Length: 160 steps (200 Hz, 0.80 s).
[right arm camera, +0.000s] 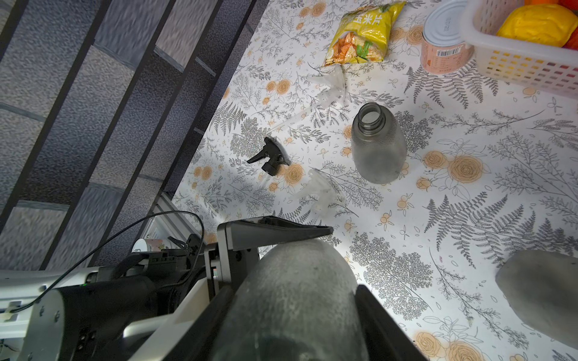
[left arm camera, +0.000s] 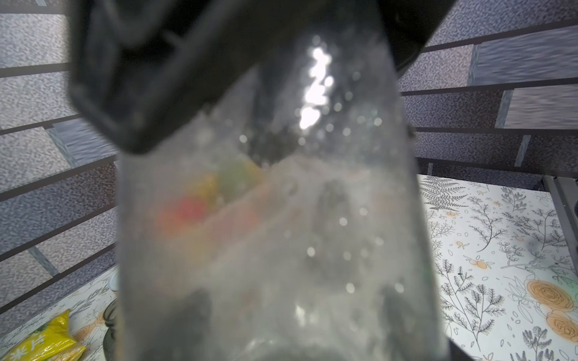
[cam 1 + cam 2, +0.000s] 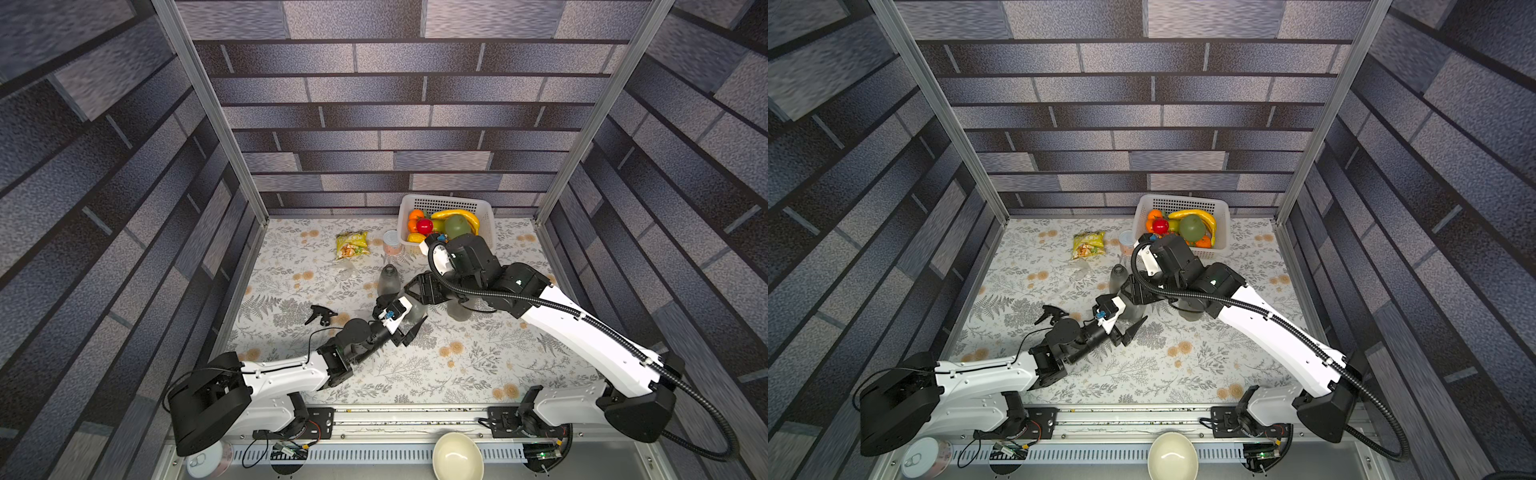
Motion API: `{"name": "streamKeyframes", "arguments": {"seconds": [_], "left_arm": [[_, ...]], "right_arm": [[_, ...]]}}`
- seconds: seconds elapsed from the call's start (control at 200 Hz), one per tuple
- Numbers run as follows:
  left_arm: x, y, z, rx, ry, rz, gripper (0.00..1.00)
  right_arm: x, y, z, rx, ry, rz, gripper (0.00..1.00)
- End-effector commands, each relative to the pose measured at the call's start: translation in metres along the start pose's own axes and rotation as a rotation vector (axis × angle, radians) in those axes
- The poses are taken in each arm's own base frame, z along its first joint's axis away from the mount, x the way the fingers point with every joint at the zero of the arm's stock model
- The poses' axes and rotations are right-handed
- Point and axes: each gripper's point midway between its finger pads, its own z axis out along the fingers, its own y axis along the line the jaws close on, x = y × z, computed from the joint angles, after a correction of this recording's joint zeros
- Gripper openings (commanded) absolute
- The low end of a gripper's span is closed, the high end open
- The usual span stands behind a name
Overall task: Attach spray nozzles to spray bottles
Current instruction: Pick up the spray bottle from the center of the board.
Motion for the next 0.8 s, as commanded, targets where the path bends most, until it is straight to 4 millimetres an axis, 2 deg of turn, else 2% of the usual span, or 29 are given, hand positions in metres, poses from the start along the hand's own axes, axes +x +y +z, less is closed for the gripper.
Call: {"name": "streamKeyframes", "arguments": {"seconds": [0.0,0.13,0.521,0.666,0.797], "left_arm": [[-0.013,0.004,-0.003,-0.034,-0.056,0.014,0.86],[-0.015,0.004,-0.004,-0.045,-0.065,0.039,0.78],[-0.014,0.010,-0.008,-0.086,-0.060,0.038,0.74],[-0.009,0.025,-0.013,-0.133,-0.044,-0.016,0.74],[-0.009,0.049,-0.023,-0.201,-0.030,-0.107,0.74]], "right_arm": [[-0.002,0.006,-0.001,-0.016,0.000,0.013,0.61],[-0.001,0.005,0.000,-0.016,0.000,0.013,0.61],[-0.003,0.008,-0.002,-0.028,-0.009,0.010,0.70],[-0.019,0.016,-0.020,-0.038,-0.075,-0.005,0.78],[-0.041,0.026,-0.044,-0.038,-0.152,-0.022,0.81]]}}
